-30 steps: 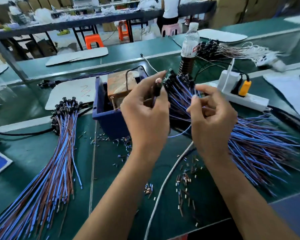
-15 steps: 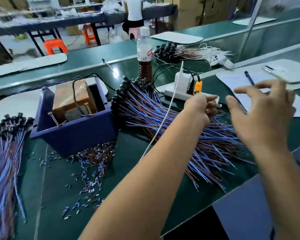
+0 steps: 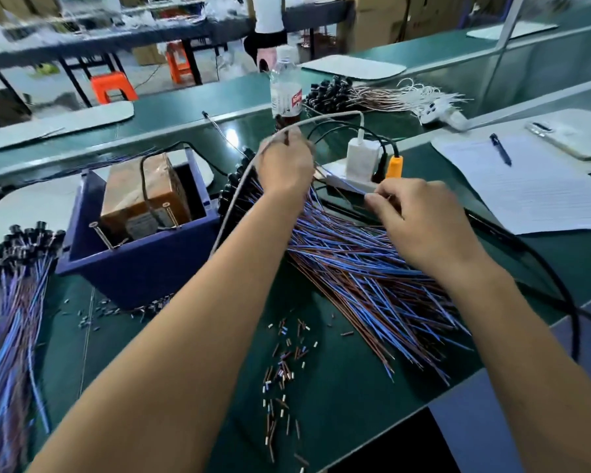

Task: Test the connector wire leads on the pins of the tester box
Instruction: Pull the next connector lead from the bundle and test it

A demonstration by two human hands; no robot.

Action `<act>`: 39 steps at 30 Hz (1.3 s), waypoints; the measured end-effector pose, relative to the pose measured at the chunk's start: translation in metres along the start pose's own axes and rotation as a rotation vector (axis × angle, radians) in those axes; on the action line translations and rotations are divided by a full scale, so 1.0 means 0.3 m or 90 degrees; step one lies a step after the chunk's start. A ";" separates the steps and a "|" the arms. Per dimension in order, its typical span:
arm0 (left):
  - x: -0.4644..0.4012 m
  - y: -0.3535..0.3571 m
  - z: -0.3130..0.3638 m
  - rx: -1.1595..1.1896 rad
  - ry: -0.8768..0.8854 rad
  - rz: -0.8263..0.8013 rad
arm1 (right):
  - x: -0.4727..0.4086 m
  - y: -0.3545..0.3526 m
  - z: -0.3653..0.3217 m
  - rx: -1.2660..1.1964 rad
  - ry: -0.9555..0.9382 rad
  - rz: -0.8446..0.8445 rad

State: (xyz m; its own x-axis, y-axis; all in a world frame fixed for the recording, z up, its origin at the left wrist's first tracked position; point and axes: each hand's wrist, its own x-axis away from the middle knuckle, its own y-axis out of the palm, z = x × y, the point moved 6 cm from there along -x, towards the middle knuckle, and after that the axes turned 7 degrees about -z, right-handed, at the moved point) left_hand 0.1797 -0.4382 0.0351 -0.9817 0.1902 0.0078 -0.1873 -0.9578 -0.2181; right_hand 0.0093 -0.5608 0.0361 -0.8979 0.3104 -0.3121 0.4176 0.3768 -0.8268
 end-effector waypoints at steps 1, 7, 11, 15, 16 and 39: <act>-0.006 -0.048 0.014 -0.165 0.048 0.053 | -0.003 0.012 -0.011 0.049 -0.009 -0.016; 0.027 -0.172 0.048 -0.599 0.170 0.165 | 0.019 0.156 -0.085 0.288 -0.028 -0.099; 0.059 -0.139 0.019 -0.668 0.106 0.061 | 0.029 0.177 -0.081 0.353 0.020 -0.103; 0.162 -0.113 0.006 -0.645 0.076 -0.087 | 0.036 0.162 -0.110 0.270 0.049 -0.044; 0.196 -0.107 0.000 -0.627 0.068 -0.149 | 0.043 0.142 -0.133 0.206 0.031 0.010; 0.386 -1.242 -0.378 -0.443 -0.067 0.413 | 0.229 0.751 -1.049 0.203 -0.466 -0.484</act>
State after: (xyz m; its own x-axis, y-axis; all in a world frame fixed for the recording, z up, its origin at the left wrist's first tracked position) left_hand 0.1396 -0.0350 0.0066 -0.8915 -0.3856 -0.2379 0.4230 -0.5203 -0.7419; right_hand 0.0853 -0.1800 -0.0243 -0.8144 -0.5388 0.2154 -0.2398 -0.0254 -0.9705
